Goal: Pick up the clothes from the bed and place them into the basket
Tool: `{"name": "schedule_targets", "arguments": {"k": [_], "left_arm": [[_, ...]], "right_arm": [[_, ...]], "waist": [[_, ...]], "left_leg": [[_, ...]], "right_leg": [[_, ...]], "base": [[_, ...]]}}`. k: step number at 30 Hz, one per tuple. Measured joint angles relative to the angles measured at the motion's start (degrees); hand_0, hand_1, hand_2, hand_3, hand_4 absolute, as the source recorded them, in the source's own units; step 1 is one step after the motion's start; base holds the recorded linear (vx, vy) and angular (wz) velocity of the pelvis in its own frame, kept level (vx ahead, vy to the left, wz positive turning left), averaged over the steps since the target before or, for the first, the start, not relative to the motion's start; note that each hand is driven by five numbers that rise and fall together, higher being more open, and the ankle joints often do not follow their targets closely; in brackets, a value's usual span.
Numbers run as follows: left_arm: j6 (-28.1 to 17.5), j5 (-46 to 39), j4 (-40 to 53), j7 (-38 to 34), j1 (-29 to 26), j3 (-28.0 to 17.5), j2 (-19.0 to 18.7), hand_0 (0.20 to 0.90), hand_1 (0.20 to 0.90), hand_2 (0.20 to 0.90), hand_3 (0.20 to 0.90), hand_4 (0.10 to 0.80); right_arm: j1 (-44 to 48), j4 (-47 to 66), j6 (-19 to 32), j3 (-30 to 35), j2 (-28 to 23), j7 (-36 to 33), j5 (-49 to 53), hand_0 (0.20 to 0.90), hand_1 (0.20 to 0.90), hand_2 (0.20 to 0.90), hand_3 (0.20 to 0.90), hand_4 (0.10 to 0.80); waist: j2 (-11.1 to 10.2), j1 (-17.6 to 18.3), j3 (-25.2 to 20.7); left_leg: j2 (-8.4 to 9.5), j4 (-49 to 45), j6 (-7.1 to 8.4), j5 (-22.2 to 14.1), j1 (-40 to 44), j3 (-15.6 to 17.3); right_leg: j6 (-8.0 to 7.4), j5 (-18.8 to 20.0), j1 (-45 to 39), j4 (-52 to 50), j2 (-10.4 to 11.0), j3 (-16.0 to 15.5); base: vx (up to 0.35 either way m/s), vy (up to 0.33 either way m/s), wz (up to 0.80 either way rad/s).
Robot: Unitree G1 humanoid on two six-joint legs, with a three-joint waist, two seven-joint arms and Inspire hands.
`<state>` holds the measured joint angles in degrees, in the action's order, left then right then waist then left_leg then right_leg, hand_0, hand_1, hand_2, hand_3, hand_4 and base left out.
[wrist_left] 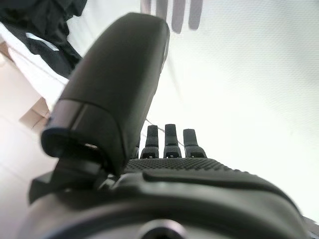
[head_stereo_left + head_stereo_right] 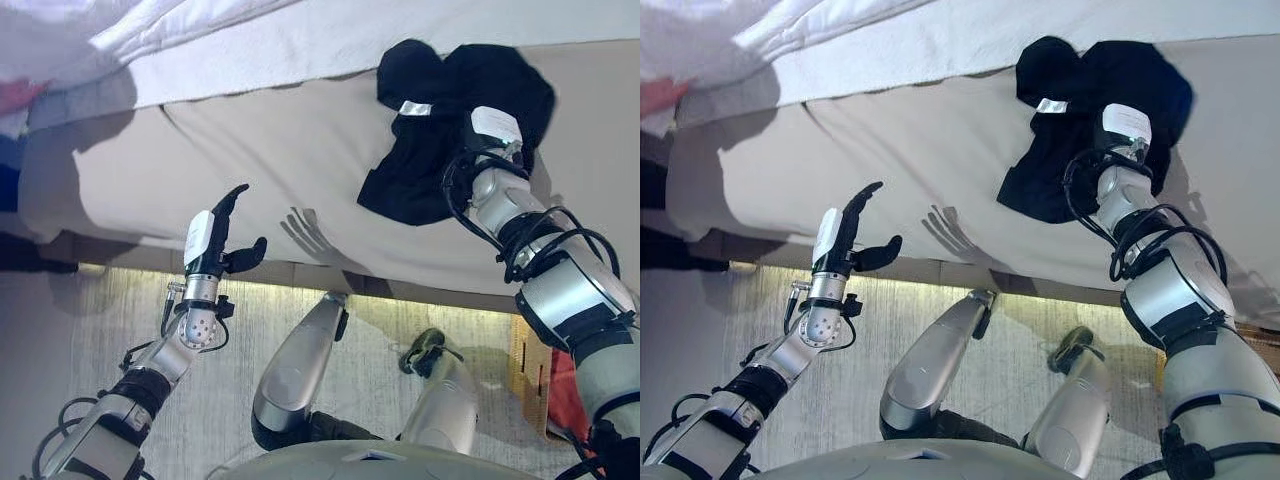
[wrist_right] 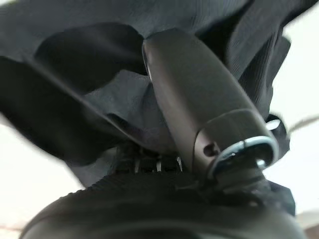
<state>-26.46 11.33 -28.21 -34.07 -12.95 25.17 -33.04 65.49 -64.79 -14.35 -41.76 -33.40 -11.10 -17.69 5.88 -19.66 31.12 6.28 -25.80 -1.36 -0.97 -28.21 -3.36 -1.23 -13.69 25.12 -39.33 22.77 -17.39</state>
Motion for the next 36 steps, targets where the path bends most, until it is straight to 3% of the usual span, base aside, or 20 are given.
{"name": "schedule_targets", "arguments": {"k": [5, 8, 9, 10, 11, 12, 13, 14, 15, 26, 32, 36], "left_arm": [[-1.29, -0.16, 2.95, -2.79, -0.37, 1.56, -0.92, 0.9, 0.9, 0.9, 0.9, 0.8], [-1.4, -0.4, 3.31, -2.8, 1.16, 2.04, -0.86, 0.9, 0.9, 0.9, 0.9, 0.8], [-1.47, -0.99, 3.43, -2.55, 1.65, 2.08, -0.89, 0.9, 0.9, 0.9, 0.9, 0.8], [-1.68, -1.73, 3.94, -2.56, 1.88, 1.84, -1.21, 0.9, 0.9, 0.9, 0.9, 0.8], [-1.95, -2.49, 4.51, -2.56, 1.66, 1.8, -1.77, 0.9, 0.9, 0.9, 0.9, 0.8], [-2.49, -2.55, 4.72, -2.62, 1.3, 1.71, -1.7, 0.9, 0.9, 0.9, 0.9, 0.8], [-2.57, -2.88, 4.77, -2.76, 2.74, 1.64, -1.39, 0.9, 0.9, 0.9, 0.9, 0.8], [-2.47, -3.0, 4.74, -2.58, 4.64, 1.64, -1.48, 0.9, 0.9, 0.9, 0.9, 0.8], [-2.33, -3.04, 4.39, -2.24, 5.31, 1.87, -1.74, 0.9, 0.9, 0.9, 0.9, 0.8], [-2.58, -3.67, 5.35, -1.78, 6.76, 1.59, -1.7, 0.9, 0.9, 0.9, 0.9, 0.8], [-2.55, -3.8, 5.35, -1.91, 5.65, 1.59, -1.56, 0.9, 0.9, 0.9, 0.9, 0.8], [-2.4, -3.87, 4.94, -1.73, 4.46, 1.66, -0.94, 0.9, 0.9, 0.9, 0.9, 0.8]], "right_arm": [[5.69, -3.46, -1.05, -1.28, -0.13, 1.74, -0.78, 0.9, 0.9, 0.9, 0.9, 0.8], [6.56, -4.54, -0.97, -1.67, 0.13, 2.86, -1.81, 0.9, 0.9, 0.9, 0.9, 0.8], [6.91, -5.07, -0.99, -1.83, 0.09, 3.42, -2.41, 0.9, 0.9, 0.9, 0.9, 0.8], [7.5, -6.0, -1.27, -1.85, -0.11, 4.02, -3.02, 0.9, 0.9, 0.9, 0.9, 0.8], [8.02, -6.13, -2.07, -2.0, -0.87, 4.02, -3.16, 0.9, 0.9, 0.9, 0.9, 0.8], [9.33, -6.45, -2.33, -1.9, -2.09, 4.13, -3.23, 0.9, 0.9, 0.9, 0.9, 0.8], [10.65, -6.46, -2.58, -2.3, -2.26, 3.6, -3.34, 0.582, 0.582, 0.582, 0.529, 0.429], [10.96, -5.99, -2.39, -3.75, -2.22, 3.18, -3.39, 0.347, 0.347, 0.347, 0.255, 0.155], [10.97, -5.51, -2.03, -4.31, -2.73, 2.51, -3.34, 0.3, 0.3, 0.3, 0.2, 0.1], [8.41, -5.39, -0.16, -2.74, -3.79, -0.74, 0.93, 0.3, 0.3, 0.3, 0.2, 0.1], [5.92, -5.14, 2.0, -1.46, -3.25, -2.64, 3.95, 0.3, 0.3, 0.3, 0.2, 0.1], [2.69, -3.43, 3.76, 1.84, -3.19, -5.66, 8.9, 0.3, 0.3, 0.3, 0.2, 0.1]], "waist": [[0.19, 0.03, 0.05], [0.5, -0.16, -0.04], [0.6, -0.44, -0.09], [0.6, -0.57, -0.09], [0.29, -0.52, -0.08], [0.28, -0.62, 0.07], [1.33, -1.57, 0.19], [1.98, -1.95, 0.05], [1.53, -1.23, 0.32], [1.61, -0.21, 0.29], [1.56, 0.47, 0.32], [1.46, 1.58, 0.38]], "left_leg": [[0.09, -9.85, 0.25, -3.54, -9.09, 0.18], [-0.17, -13.02, 2.31, -6.04, -12.74, -0.53], [-0.22, -13.28, 2.37, -6.07, -14.15, -0.86], [-0.17, -13.96, 2.42, -6.07, -15.94, -0.82], [0.21, -14.26, 4.47, -6.01, -17.76, -0.73], [1.91, -21.79, 4.15, -8.27, -22.04, -1.02], [1.73, -31.93, 2.43, -11.07, -23.51, -1.92], [1.45, -33.5, 1.59, -13.83, -20.16, -2.76], [2.24, -30.64, 0.9, -16.96, -18.52, -3.3], [1.61, -29.75, -2.2, -14.95, -16.55, 0.28], [0.8, -27.58, -2.28, -14.9, -11.42, 1.91], [0.45, -23.23, -2.13, -14.55, -4.8, 2.11]], "right_leg": [[0.67, -2.22, 8.4, -7.52, 0.49, 2.37], [0.45, -2.32, 11.83, -9.84, -0.26, 3.63], [1.29, -2.92, 13.85, -12.9, -0.48, 4.47], [3.54, -4.28, 15.96, -20.7, -1.09, 4.38], [6.18, -6.28, 16.2, -23.45, -2.02, 3.66], [2.86, -12.93, 16.39, -20.78, -1.74, 4.12], [2.82, -12.92, 17.66, -20.88, -2.6, 4.12], [2.74, -12.83, 18.29, -20.81, -3.48, 4.02], [2.41, -12.56, 19.09, -21.87, -2.82, 4.2], [2.71, -11.8, 17.33, -19.65, -2.45, 5.93], [0.49, -6.14, 12.39, -15.66, -2.5, 6.0], [0.15, -4.68, 6.23, -11.35, -2.88, 5.57]], "base": [[-0.029, 0.052, -0.01], [-0.007, 0.021, -0.26], [-0.016, -0.006, -0.1], [-0.018, -0.012, 0.24], [-0.014, -0.01, 0.54], [-0.018, -0.003, 0.18], [-0.022, 0.007, -0.3], [-0.023, 0.016, -0.49], [-0.022, 0.019, -0.11], [-0.003, 0.007, -0.02], [-0.011, -0.011, -0.09], [-0.003, -0.014, -0.13]]}}
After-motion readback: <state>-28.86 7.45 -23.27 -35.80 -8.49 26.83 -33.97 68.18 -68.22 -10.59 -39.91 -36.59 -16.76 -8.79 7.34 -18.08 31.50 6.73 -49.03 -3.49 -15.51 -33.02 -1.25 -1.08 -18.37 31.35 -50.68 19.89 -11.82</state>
